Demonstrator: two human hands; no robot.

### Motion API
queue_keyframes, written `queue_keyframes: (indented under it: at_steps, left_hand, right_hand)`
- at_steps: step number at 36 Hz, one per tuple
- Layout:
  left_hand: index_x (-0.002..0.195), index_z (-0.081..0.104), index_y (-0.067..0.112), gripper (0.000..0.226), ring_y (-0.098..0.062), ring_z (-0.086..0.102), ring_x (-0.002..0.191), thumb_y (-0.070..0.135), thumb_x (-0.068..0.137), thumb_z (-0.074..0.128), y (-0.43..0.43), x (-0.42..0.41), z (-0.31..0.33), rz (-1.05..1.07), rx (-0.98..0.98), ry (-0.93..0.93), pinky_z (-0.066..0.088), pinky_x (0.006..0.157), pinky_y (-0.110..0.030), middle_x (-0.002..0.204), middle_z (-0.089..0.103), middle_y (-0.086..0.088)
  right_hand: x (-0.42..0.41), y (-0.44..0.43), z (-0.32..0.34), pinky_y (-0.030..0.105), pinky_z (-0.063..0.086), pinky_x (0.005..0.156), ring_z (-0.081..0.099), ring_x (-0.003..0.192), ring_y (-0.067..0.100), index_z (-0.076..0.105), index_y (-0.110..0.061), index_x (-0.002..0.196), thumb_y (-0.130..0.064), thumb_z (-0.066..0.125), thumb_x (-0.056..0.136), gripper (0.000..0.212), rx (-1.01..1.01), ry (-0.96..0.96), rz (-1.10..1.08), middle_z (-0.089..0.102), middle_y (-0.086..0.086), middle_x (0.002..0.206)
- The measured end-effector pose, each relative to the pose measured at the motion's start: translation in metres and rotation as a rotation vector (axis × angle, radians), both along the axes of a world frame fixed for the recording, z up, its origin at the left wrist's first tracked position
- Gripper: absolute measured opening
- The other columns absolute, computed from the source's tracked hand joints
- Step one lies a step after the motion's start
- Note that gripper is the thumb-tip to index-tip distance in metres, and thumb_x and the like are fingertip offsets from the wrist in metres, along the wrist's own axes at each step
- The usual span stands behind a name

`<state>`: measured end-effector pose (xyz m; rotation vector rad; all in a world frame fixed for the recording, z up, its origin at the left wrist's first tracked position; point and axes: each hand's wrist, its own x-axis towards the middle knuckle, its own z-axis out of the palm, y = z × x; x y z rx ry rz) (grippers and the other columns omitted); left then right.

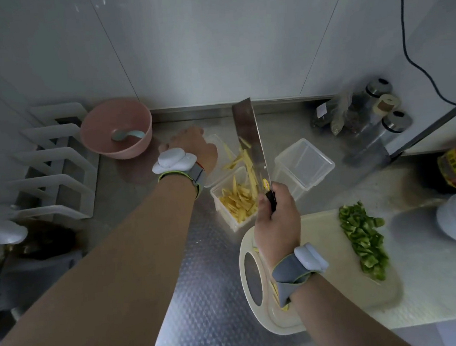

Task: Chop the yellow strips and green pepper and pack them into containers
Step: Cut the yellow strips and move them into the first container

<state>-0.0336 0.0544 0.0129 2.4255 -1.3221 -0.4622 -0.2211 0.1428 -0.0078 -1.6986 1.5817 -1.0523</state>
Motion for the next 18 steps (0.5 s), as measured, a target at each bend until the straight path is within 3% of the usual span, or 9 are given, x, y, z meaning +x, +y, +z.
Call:
queue_keyframes:
  at_steps: [3, 10, 13, 18]
  left_hand:
    - [0.108, 0.06, 0.034, 0.032, -0.024, 0.058, 0.103, 0.029, 0.08, 0.046, 0.006, 0.0, 0.018, 0.01, -0.167, -0.1, 0.036, 0.092, -0.039, 0.113, 0.062, 0.003]
    - [0.093, 0.068, 0.031, 0.021, -0.024, 0.059, 0.092, 0.023, 0.08, 0.054, 0.028, -0.016, 0.039, -0.069, -0.427, -0.215, 0.023, 0.081, -0.034, 0.094, 0.066, 0.006]
    - [0.089, 0.069, 0.028, 0.018, -0.026, 0.059, 0.087, 0.02, 0.078, 0.057, 0.035, -0.018, 0.04, -0.081, -0.481, -0.221, 0.027, 0.082, -0.037, 0.091, 0.066, 0.004]
    - [0.091, 0.07, 0.027, 0.019, -0.027, 0.059, 0.087, 0.02, 0.078, 0.057, 0.045, -0.024, 0.044, -0.088, -0.5, -0.234, 0.027, 0.08, -0.036, 0.09, 0.066, 0.002]
  right_hand:
    - [0.001, 0.003, 0.004, 0.012, 0.028, 0.064, 0.045, 0.079, 0.012, 0.059, -0.004, 0.108, -0.006, 0.053, 0.091, 0.018, -0.005, 0.028, 0.016, 0.058, 0.007, 0.095]
    - [0.004, 0.013, 0.007, 0.011, 0.029, 0.065, 0.048, 0.082, 0.015, 0.059, -0.001, 0.111, -0.002, 0.055, 0.09, 0.021, -0.042, 0.049, 0.036, 0.058, 0.014, 0.098]
    - [0.003, 0.015, 0.004, 0.013, 0.027, 0.064, 0.052, 0.083, 0.024, 0.059, -0.002, 0.111, -0.002, 0.056, 0.089, 0.023, -0.01, 0.058, -0.005, 0.059, 0.016, 0.098]
    - [-0.002, 0.02, -0.002, 0.014, 0.028, 0.065, 0.05, 0.078, 0.02, 0.058, -0.003, 0.11, -0.004, 0.055, 0.09, 0.021, 0.015, 0.053, -0.009, 0.058, 0.015, 0.098]
